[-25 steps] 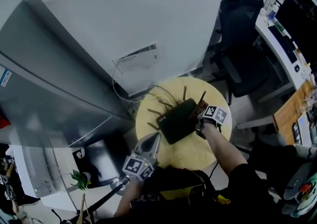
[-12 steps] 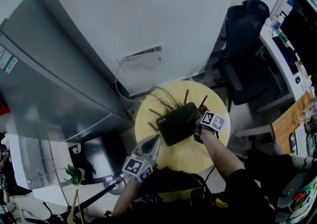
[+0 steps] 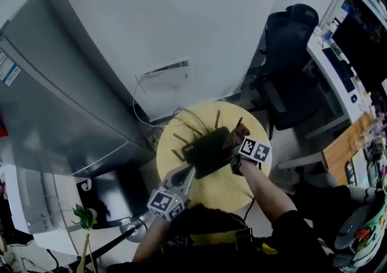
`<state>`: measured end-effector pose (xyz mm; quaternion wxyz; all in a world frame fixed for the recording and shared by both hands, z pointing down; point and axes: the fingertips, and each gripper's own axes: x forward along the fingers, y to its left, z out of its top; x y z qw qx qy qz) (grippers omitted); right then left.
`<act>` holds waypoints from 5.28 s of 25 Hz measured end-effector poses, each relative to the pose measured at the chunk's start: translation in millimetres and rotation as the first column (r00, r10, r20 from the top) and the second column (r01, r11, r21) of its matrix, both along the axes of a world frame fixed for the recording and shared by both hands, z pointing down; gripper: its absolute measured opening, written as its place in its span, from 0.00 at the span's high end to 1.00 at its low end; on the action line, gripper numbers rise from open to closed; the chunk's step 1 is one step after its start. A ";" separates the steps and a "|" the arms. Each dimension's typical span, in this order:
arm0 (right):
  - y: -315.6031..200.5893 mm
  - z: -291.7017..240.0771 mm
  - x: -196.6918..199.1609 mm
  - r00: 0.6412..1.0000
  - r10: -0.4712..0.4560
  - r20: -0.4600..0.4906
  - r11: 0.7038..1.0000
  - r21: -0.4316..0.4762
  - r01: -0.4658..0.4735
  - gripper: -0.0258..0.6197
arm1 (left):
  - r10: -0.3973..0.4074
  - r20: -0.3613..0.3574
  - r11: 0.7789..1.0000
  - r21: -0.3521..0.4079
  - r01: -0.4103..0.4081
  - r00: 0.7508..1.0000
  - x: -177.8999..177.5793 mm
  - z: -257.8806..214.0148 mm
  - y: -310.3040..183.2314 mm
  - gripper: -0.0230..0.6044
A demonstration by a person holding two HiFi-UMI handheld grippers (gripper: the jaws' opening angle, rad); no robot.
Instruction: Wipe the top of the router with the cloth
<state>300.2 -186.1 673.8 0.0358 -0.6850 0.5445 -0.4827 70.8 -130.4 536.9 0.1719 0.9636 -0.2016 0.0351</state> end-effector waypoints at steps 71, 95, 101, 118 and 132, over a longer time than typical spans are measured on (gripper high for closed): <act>-16.8 50.8 -5.7 0.911 0.294 -0.288 0.920 -0.172 -0.351 0.87 | 0.089 0.014 0.995 -0.039 -0.089 0.996 -46.7 11.7 -19.8 0.96; -6.0 -83.6 -2.2 0.896 0.223 -0.385 0.967 0.205 -0.153 0.86 | 0.115 -0.035 0.993 -0.002 -0.115 0.993 -4.5 3.8 14.7 0.96; -2.6 -114.8 -10.4 0.882 0.012 -0.470 0.950 0.281 0.137 0.86 | 0.083 -0.016 0.996 0.039 -0.082 0.996 0.1 -9.1 11.2 0.96; -1.9 -46.9 -162.7 0.574 -0.795 -0.195 0.578 0.046 0.815 0.87 | -0.211 0.009 0.975 0.071 0.210 0.978 -55.4 -12.2 4.1 0.96; -15.9 50.7 -230.0 0.578 -0.782 0.231 0.561 -0.141 0.816 0.87 | -0.501 0.052 0.865 0.014 0.501 0.864 -146.9 1.9 26.0 0.96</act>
